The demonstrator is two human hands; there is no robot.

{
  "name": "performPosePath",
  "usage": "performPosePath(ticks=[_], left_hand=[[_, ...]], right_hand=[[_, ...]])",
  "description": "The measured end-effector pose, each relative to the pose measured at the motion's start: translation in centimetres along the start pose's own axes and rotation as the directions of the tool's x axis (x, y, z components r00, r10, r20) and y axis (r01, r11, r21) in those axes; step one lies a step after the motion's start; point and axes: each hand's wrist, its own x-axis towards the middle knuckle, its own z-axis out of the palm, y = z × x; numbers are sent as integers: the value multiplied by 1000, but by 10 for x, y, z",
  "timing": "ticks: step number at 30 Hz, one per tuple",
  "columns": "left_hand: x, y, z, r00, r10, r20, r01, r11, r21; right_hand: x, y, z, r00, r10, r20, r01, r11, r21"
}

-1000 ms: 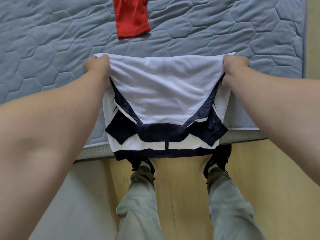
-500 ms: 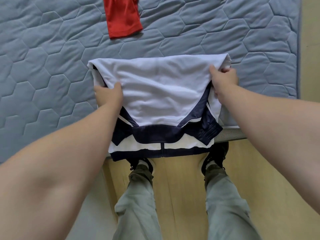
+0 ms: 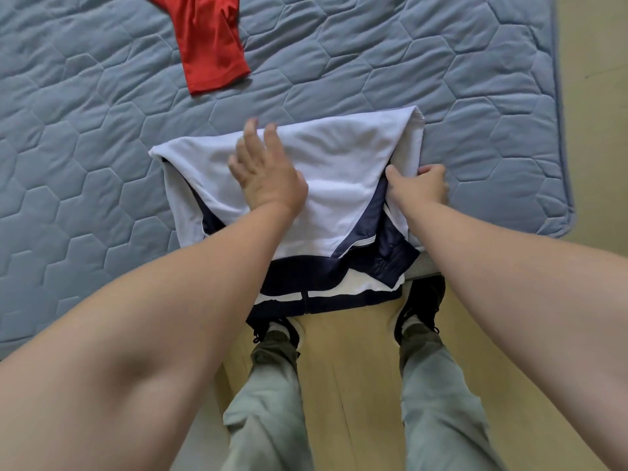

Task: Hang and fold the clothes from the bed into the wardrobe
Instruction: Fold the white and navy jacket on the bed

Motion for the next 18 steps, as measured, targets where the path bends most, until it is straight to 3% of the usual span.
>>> performPosePath(ticks=[3, 6, 9, 12, 15, 18], left_hand=[[7, 62, 0, 936, 337, 97, -327, 939, -112], [17, 115, 9, 858, 448, 252, -409, 892, -190], [33, 153, 23, 822, 441, 361, -417, 897, -146], [48, 175, 34, 820, 384, 424, -392, 917, -73], [57, 188, 42, 826, 337, 451, -424, 899, 105], [61, 203, 44, 832, 311, 459, -437, 878, 197]], right_hand=[[-3, 24, -9, 994, 76, 80, -79, 996, 36], [-15, 44, -23, 949, 50, 311, -54, 999, 2], [-25, 65, -37, 812, 60, 580, -90, 996, 23], [-28, 80, -45, 694, 75, 716, -104, 995, -4], [-30, 92, -44, 666, 50, 744, 43, 993, -106], [-27, 95, -52, 666, -49, 744, 148, 987, -67]])
